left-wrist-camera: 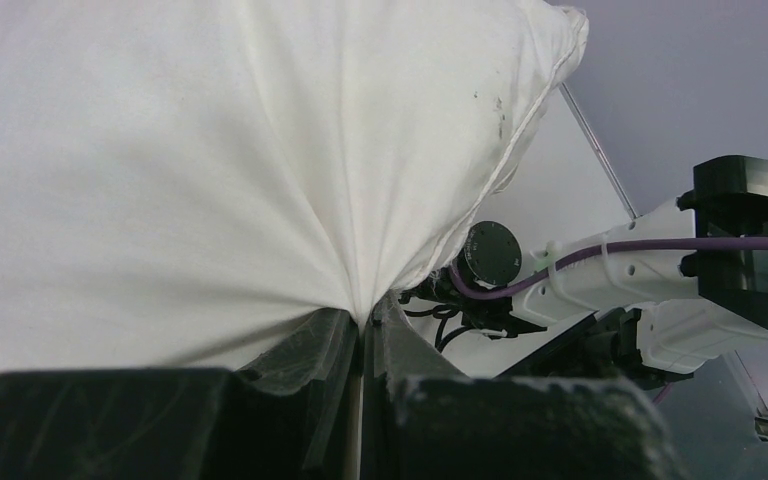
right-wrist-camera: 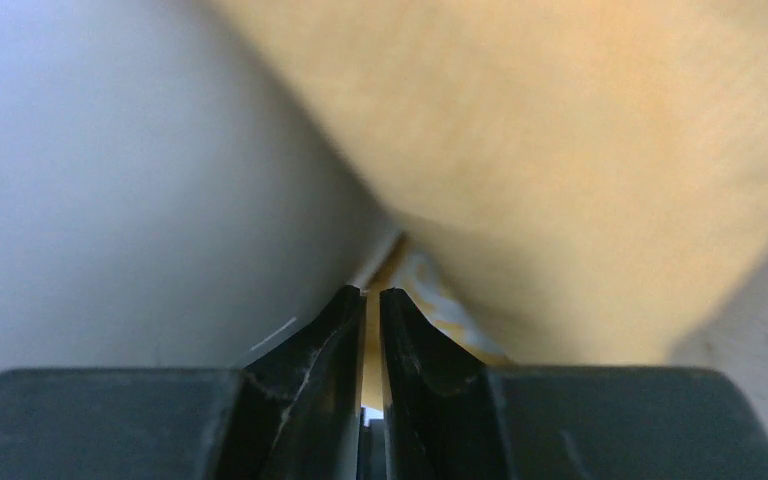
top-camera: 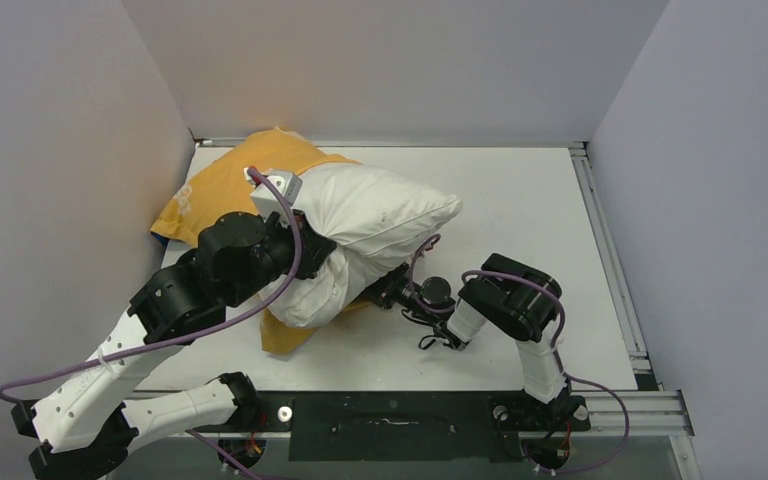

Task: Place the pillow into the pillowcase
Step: Stuff the pillow into the pillowcase.

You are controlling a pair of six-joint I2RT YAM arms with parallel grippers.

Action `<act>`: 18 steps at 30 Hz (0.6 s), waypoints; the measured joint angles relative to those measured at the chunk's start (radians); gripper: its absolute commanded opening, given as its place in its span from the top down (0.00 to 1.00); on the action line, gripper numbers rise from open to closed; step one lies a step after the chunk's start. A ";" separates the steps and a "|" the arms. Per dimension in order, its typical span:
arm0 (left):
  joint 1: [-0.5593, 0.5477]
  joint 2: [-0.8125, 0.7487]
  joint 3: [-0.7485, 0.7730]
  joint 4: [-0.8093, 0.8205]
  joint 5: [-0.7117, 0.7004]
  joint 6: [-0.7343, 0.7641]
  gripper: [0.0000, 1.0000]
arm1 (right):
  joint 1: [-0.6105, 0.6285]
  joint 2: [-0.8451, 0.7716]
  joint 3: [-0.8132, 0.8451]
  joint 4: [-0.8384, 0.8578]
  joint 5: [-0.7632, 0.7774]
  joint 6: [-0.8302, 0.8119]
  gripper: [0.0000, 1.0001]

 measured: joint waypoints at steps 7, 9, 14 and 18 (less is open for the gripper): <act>0.000 -0.012 0.000 0.000 -0.016 0.001 1.00 | -0.002 -0.047 0.045 -0.005 0.000 -0.008 0.82; 0.000 -0.016 0.000 0.001 -0.023 0.001 1.00 | -0.002 -0.040 0.072 -0.006 0.000 -0.007 0.81; 0.006 -0.022 0.000 -0.001 -0.044 0.006 1.00 | -0.003 0.027 0.150 -0.008 0.001 -0.004 0.80; 0.006 -0.022 0.000 -0.008 -0.049 0.011 1.00 | -0.021 0.051 0.162 -0.025 0.006 -0.003 0.75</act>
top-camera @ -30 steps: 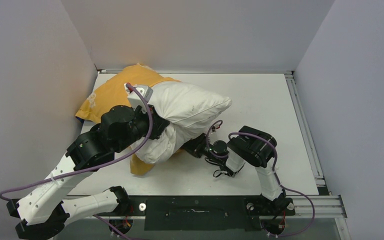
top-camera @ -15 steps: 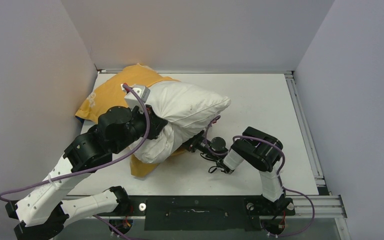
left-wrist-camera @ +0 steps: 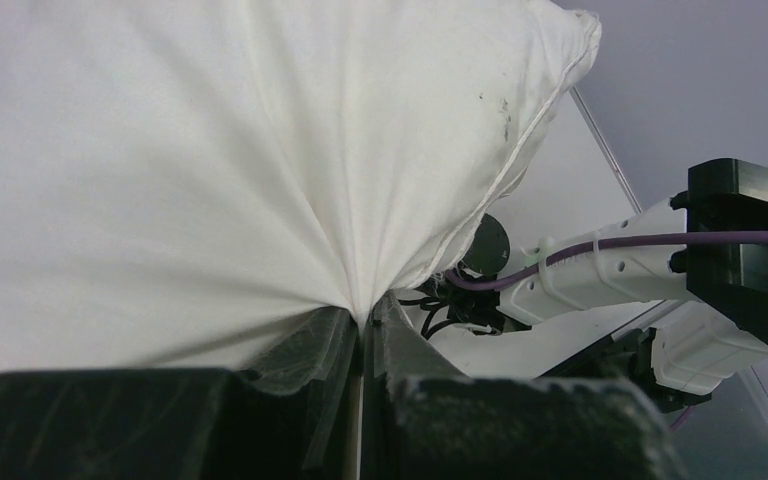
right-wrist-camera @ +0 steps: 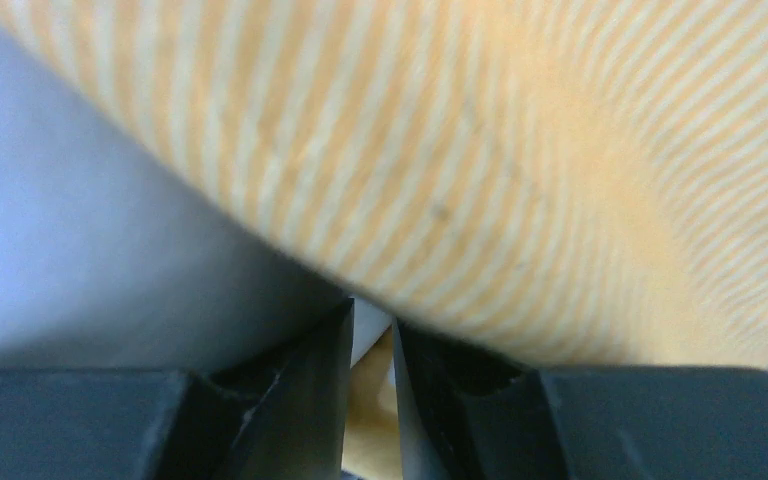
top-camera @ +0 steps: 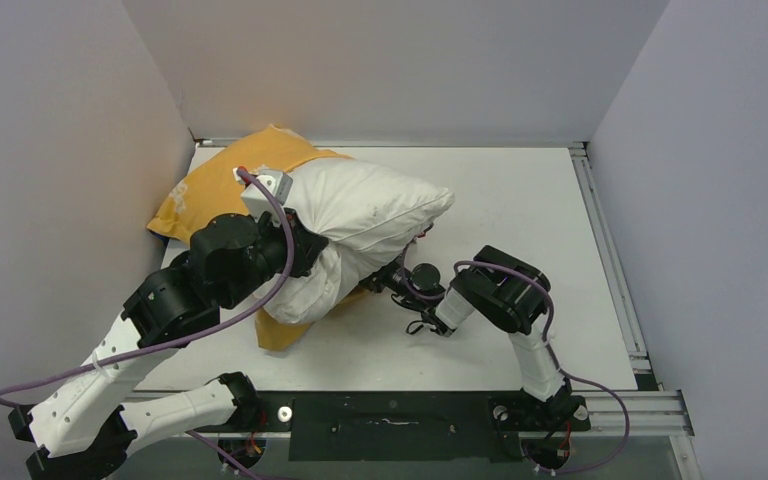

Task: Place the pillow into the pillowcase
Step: Stuff the pillow into the pillowcase.

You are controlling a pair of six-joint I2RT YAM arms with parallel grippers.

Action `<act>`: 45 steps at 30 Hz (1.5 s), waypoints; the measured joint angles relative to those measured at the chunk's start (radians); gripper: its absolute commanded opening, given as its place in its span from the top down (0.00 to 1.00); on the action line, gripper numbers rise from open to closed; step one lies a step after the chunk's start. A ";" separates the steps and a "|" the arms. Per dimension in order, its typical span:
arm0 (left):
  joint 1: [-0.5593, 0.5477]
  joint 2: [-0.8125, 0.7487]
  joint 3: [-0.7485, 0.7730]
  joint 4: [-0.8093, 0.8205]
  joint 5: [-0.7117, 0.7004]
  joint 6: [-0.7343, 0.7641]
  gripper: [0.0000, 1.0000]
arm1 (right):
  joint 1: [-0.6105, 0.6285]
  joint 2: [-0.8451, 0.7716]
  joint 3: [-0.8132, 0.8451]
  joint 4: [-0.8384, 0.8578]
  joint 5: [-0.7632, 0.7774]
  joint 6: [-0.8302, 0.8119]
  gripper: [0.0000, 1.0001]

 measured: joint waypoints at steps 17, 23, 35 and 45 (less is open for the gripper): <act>0.001 -0.001 0.000 -0.017 -0.006 0.000 1.00 | -0.045 0.134 0.175 -0.106 0.014 -0.025 0.35; 0.003 -0.003 0.000 -0.029 -0.017 0.001 1.00 | -0.045 0.147 0.245 -0.200 0.015 -0.055 0.36; 0.007 -0.005 0.000 -0.051 -0.034 0.009 1.00 | -0.038 0.241 0.399 -0.330 0.012 -0.101 0.95; 0.002 -0.019 -0.003 -0.072 -0.051 0.014 1.00 | -0.039 0.164 0.077 -0.040 -0.039 -0.185 0.95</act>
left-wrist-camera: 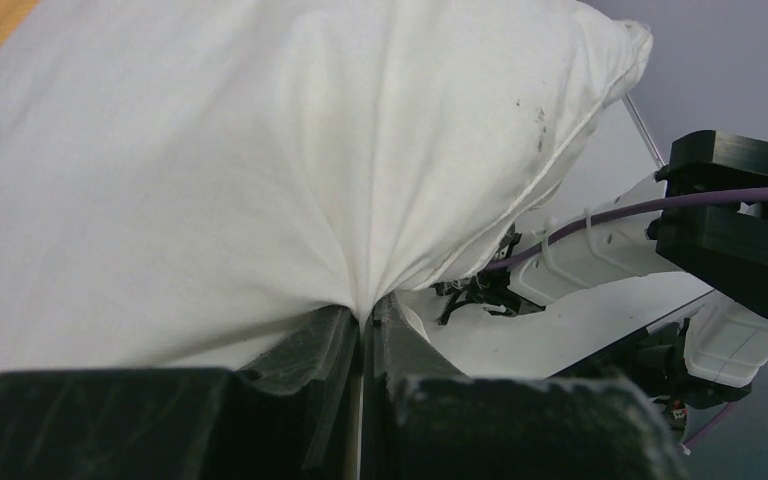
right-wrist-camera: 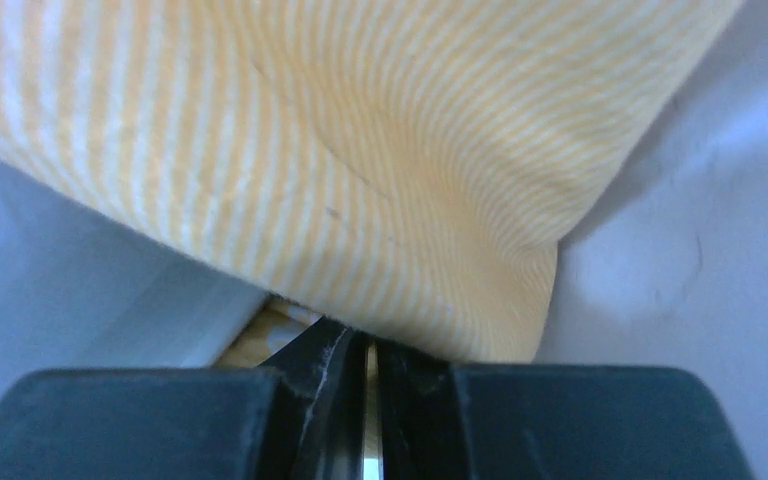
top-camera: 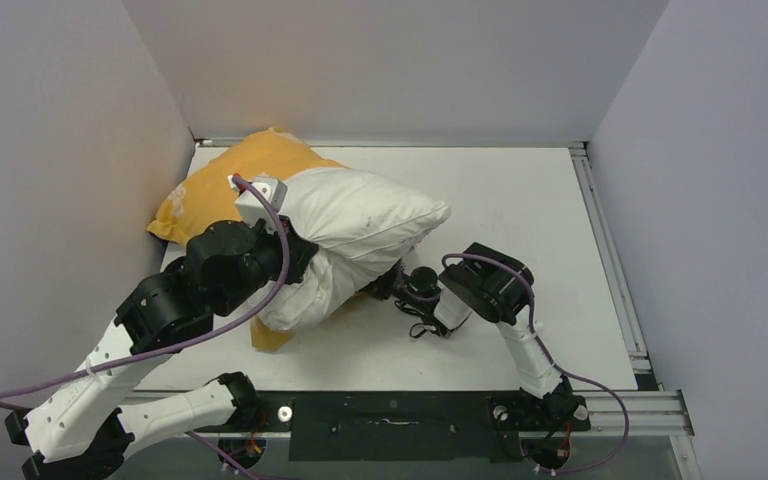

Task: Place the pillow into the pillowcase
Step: Stuff the pillow into the pillowcase.

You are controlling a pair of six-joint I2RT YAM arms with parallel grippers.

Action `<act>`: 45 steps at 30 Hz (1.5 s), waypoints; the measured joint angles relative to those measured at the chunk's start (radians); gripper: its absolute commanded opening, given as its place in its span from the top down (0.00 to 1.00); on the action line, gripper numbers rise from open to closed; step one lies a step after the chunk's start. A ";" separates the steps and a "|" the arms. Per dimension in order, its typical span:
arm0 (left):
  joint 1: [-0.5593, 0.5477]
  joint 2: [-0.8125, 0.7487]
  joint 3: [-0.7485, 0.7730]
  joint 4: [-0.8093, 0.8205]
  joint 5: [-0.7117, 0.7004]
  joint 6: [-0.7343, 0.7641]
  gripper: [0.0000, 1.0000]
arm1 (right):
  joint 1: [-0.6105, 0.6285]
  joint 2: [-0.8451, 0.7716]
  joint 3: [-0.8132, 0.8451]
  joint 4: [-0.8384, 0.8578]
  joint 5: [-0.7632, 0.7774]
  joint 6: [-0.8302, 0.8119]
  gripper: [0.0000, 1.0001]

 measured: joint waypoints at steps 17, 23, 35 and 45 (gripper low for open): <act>-0.006 -0.016 -0.032 0.058 0.026 -0.011 1.00 | 0.012 -0.138 -0.249 0.101 -0.006 -0.038 0.50; -0.003 -0.017 -0.034 0.050 0.011 -0.009 1.00 | 0.014 -0.093 -0.187 0.110 0.015 0.002 0.37; -0.001 -0.018 -0.034 0.045 -0.008 -0.007 1.00 | 0.021 -0.080 -0.048 0.017 0.048 0.011 0.64; -0.001 -0.018 -0.034 0.029 -0.009 -0.006 1.00 | 0.021 -0.008 0.066 -0.050 0.066 0.063 0.45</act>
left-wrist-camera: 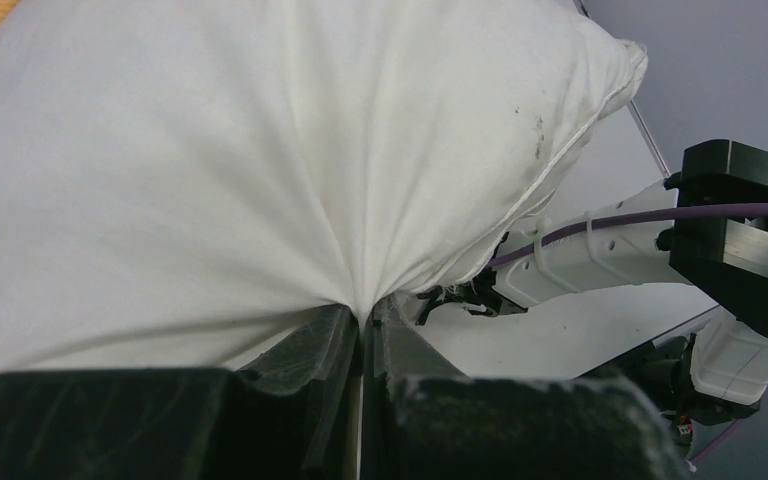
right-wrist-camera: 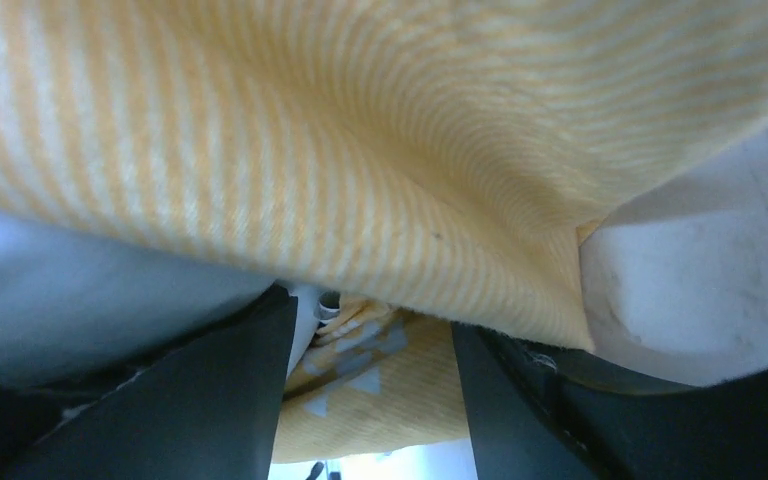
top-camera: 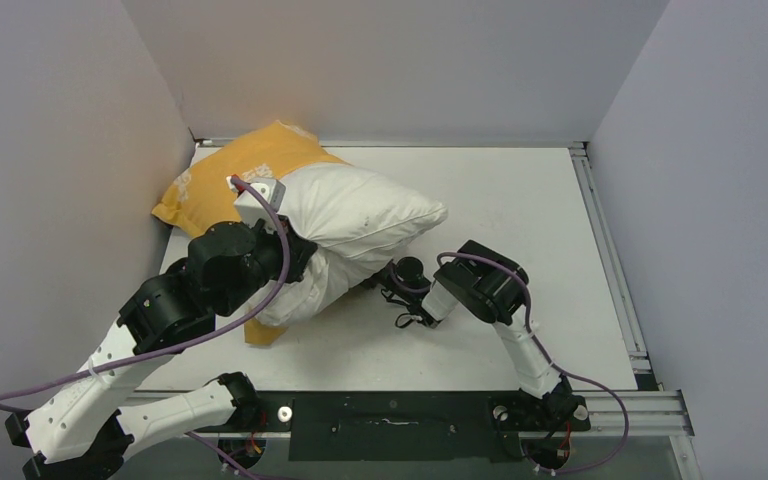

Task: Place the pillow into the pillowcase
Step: Stuff the pillow into the pillowcase.

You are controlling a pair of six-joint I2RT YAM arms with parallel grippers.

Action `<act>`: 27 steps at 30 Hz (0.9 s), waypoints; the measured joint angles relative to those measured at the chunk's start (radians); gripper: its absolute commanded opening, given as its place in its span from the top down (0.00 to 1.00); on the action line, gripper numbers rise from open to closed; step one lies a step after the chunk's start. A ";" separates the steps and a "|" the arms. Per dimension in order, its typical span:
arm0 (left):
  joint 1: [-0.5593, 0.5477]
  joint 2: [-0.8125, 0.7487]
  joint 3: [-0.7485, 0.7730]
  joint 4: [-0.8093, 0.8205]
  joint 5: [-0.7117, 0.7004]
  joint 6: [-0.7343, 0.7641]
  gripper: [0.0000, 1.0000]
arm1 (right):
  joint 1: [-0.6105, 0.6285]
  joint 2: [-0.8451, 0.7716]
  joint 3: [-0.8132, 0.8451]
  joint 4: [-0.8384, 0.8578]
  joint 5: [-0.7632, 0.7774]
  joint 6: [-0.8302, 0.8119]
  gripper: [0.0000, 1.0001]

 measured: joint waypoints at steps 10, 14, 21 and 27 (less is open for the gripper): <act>0.008 0.003 0.000 -0.006 -0.017 0.001 1.00 | -0.006 0.037 0.101 -0.144 0.023 -0.013 0.95; 0.008 0.004 0.000 -0.011 -0.018 0.001 1.00 | -0.011 0.035 0.056 -0.087 0.010 -0.060 0.95; 0.008 0.004 -0.025 -0.011 -0.017 0.000 1.00 | -0.041 -0.027 -0.154 0.100 -0.081 -0.110 0.95; 0.008 0.007 -0.076 0.012 -0.018 -0.011 1.00 | -0.054 -0.312 -0.310 0.061 -0.138 -0.193 0.95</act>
